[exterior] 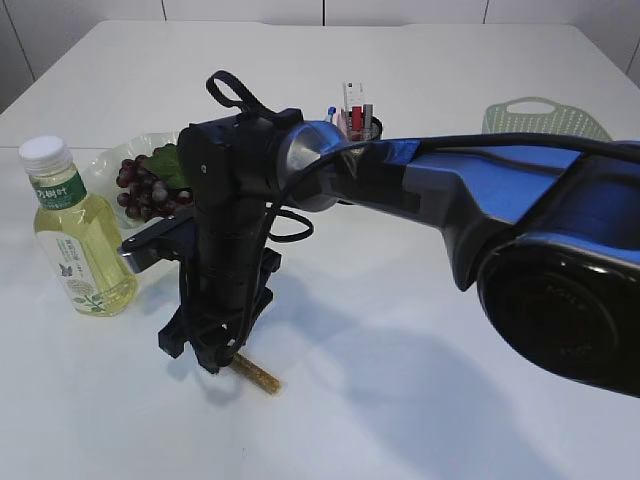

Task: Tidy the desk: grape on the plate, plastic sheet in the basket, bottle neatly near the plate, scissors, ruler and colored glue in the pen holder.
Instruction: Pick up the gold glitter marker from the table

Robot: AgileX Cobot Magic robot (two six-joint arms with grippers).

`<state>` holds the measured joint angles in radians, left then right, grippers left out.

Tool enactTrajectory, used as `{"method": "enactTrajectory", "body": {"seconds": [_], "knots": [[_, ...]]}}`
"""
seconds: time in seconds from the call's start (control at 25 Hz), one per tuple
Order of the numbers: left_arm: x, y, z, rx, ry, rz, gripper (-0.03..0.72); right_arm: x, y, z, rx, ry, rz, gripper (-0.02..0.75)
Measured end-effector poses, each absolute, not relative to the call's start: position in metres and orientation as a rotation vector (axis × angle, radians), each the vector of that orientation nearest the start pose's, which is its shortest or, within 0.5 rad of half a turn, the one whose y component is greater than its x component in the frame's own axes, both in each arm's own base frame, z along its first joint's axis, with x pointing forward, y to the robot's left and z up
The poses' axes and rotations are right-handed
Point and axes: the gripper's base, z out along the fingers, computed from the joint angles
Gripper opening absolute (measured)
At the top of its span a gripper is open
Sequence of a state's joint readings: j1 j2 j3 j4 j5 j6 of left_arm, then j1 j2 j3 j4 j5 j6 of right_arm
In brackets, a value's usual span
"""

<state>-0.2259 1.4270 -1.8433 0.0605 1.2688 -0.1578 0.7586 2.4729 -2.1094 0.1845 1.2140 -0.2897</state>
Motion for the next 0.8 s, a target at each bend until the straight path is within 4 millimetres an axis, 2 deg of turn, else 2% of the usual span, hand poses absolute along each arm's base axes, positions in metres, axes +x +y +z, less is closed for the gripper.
{"method": "enactTrajectory", "body": {"seconds": [0.8], "knots": [[0.2667, -0.0549, 0.4854, 0.075, 2.334, -0.098, 0.314, 0.3532, 0.3548, 0.1266, -1.477, 2.723, 0.271, 0.398]]}}
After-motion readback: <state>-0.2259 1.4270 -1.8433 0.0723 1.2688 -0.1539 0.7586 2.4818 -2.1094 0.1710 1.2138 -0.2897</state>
